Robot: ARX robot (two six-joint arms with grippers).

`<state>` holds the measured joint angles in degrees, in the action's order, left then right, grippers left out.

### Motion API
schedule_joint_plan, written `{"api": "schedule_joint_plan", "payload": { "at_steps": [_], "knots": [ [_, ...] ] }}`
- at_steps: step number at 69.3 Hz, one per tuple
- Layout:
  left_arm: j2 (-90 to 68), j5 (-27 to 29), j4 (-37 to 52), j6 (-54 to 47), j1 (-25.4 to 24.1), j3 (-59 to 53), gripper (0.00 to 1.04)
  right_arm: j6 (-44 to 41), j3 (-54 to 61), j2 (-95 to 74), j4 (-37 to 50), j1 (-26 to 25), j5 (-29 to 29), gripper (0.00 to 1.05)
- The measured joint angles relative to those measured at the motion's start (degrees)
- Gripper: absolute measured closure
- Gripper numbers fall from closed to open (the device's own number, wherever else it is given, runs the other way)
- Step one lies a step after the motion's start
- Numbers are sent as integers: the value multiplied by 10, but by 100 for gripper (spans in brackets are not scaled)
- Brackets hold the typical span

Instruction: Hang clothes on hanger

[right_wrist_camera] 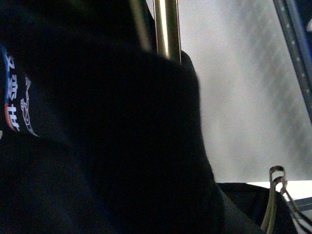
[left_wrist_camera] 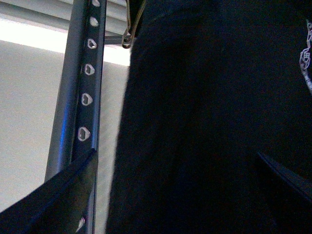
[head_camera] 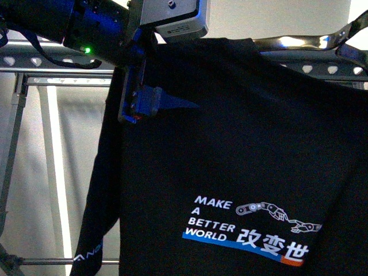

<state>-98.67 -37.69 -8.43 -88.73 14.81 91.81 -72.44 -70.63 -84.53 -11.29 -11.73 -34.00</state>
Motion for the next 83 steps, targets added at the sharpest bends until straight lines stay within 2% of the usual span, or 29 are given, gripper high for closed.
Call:
{"api": "schedule_joint_plan", "payload": {
  "at_steps": [2, 4, 14, 16, 19, 23, 24, 25, 30, 33, 38, 41, 43, 46, 50, 56, 65, 70, 74, 77, 78, 83],
  "knots": [
    [0, 2, 0, 0, 0, 0, 3, -3, 3, 0, -10, -5, -3, 95],
    [0, 3, 0, 2, 0, 0, 2, -5, 6, 0, -20, -10, -6, 95],
    [0, 7, 0, 2, 0, 0, 13, -19, 18, -2, -56, -24, -6, 95],
    [0, 7, 0, 2, 0, 0, 11, -21, 19, -3, -61, -26, -6, 95],
    [0, 10, 0, 2, 0, 0, 2, -24, 19, -4, -68, -29, -5, 95],
    [0, 12, 0, 3, 0, 0, 4, -28, 19, -7, -79, -32, -4, 95],
    [0, 13, 0, 3, 0, 0, 10, -28, 19, -8, -81, -32, -4, 95],
    [0, 17, 2, 10, 0, -1, 12, -28, 19, -8, -83, -32, -4, 95],
    [27, 111, 138, 152, -10, -57, 5, -28, 19, -10, -97, -31, -4, 95],
    [48, 170, 246, 269, -16, -96, 6, -29, 19, -11, -105, -31, -3, 95],
    [68, 207, 365, 451, -24, -114, 7, -29, 19, -13, -108, -28, -3, 95],
    [79, 229, 408, 558, -27, -112, 7, -29, 21, -14, -110, -28, -1, 95],
    [94, 246, 421, 672, -30, -106, 6, -28, 22, -14, -113, -28, 0, 95],
    [114, 271, 415, 805, -31, -89, 7, -28, 22, -14, -114, -27, 1, 95],
    [132, 322, 360, 923, -27, -51, 7, -24, 24, -13, -111, -19, 0, 95],
    [132, 422, 265, 977, -27, -8, 7, 0, 24, -12, -97, -9, -1, 95],
    [119, 515, 136, 1047, -43, 25, 7, 58, 21, -12, -96, -5, 1, 95],
    [115, 523, 84, 1087, -59, 33, 7, 96, 14, -11, -115, -4, 0, 95],
    [120, 481, 38, 1063, -78, 24, 15, 125, 8, -7, -142, -4, 0, 95],
    [132, 454, 38, 1040, -85, 2, 19, 139, 5, -5, -156, -3, 1, 95],
    [148, 436, 49, 1016, -92, -28, 24, 147, 2, -3, -170, -2, 1, 95],
    [202, 425, 97, 958, -103, -126, 36, 177, -6, -1, -202, -2, 11, 95]
  ]
}}
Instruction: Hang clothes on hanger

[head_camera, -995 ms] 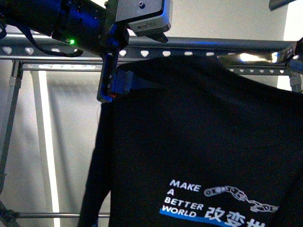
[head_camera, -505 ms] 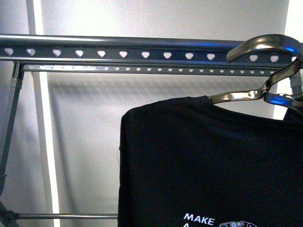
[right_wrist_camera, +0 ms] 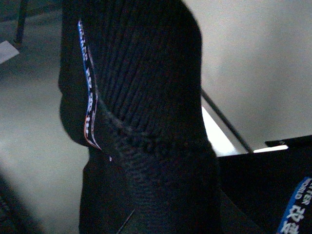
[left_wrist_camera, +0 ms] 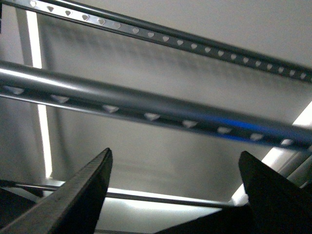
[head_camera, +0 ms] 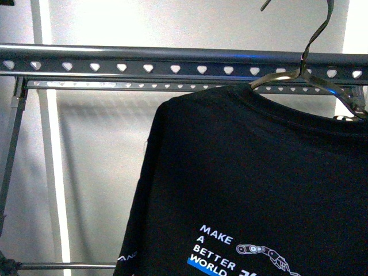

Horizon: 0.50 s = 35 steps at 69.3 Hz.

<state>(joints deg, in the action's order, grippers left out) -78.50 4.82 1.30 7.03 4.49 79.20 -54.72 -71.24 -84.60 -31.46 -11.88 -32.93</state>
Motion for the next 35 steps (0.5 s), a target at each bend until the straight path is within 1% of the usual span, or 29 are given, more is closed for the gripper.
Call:
{"api": "schedule_joint_plan", "payload": {
  "at_steps": [4, 7, 9, 19, 20, 23, 24, 27, 35],
  "knots": [
    [45, -3, 37, -26, -3, -74, 45, 26, -4, 1, -8, 0, 1, 95],
    [96, -7, 78, -43, -5, -156, 56, 63, -10, 1, -16, 0, -2, 95],
    [118, -10, 97, -48, -7, -194, 61, 90, -15, 1, -18, -1, -4, 95],
    [175, -18, 159, -61, -11, -327, 83, 193, -46, 2, -41, -6, -6, 95],
    [181, -24, 167, -61, -15, -348, 86, 211, -51, 2, -43, -7, -5, 95],
    [189, -41, 179, -63, -24, -376, 92, 239, -58, 2, -46, -8, -5, 95],
    [195, -45, 186, -64, -29, -395, 95, 257, -64, 2, -51, -9, -6, 95],
    [206, -46, 199, -65, -36, -428, 102, 293, -75, 2, -58, -10, -5, 95],
    [245, -45, 231, -67, -45, -499, 101, 374, -102, -10, -66, -9, -4, 95]
  ]
}}
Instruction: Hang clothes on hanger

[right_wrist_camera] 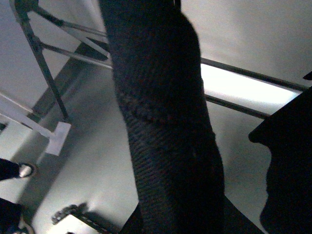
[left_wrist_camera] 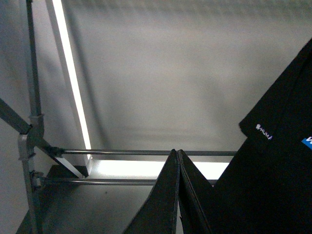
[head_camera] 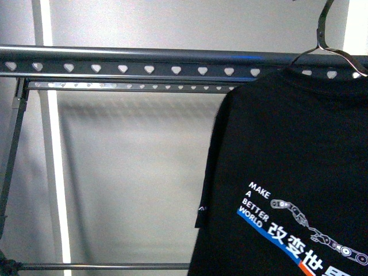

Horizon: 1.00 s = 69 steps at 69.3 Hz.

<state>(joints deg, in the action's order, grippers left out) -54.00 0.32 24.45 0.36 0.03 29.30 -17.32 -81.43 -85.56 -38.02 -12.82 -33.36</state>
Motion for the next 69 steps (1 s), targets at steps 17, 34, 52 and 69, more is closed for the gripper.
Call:
{"api": "schedule_joint_plan", "payload": {
  "at_steps": [17, 34, 52, 69],
  "knots": [
    [78, -2, 41, -1, 0, -120, 101, 165, -69, -80, 18, 22, 12, 96],
    [146, -2, 45, -1, 0, -191, 101, 247, -146, -156, 20, 53, 57, 96],
    [213, -2, 23, -1, 0, -235, 101, 274, -225, -232, -1, 70, 94, 96],
    [276, -2, -15, -1, 0, -259, 101, 308, -241, -271, 23, 83, 112, 96]
  ]
}}
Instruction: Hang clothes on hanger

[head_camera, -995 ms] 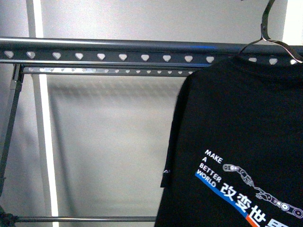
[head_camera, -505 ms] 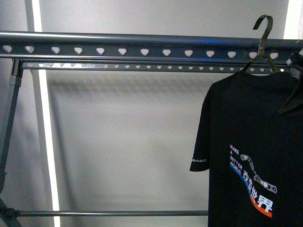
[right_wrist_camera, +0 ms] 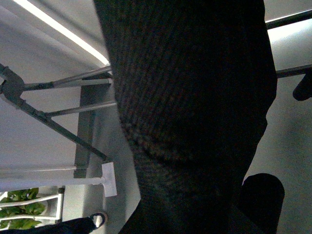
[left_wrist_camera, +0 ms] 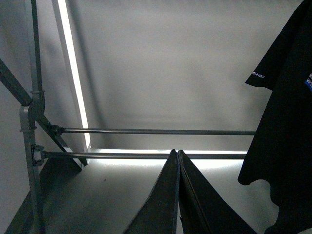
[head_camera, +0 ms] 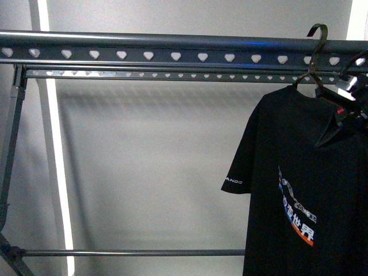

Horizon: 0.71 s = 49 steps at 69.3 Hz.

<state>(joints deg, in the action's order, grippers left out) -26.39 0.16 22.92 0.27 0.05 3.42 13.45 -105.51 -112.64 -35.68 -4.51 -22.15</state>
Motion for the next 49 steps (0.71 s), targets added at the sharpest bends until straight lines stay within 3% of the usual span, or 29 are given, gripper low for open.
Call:
{"api": "schedule_joint_plan", "payload": {
  "at_steps": [12, 39, 49],
  "knots": [
    [39, 0, -29, -1, 0, -11, 101, 22, 2, -3, 12, 7, -2, 96],
    [122, 0, -84, -2, 0, -24, 101, 2, 128, 50, 76, 11, 3, 96],
    [144, 0, -107, -2, 0, -24, 101, -14, 183, 77, 110, 12, 10, 72]
  ]
}}
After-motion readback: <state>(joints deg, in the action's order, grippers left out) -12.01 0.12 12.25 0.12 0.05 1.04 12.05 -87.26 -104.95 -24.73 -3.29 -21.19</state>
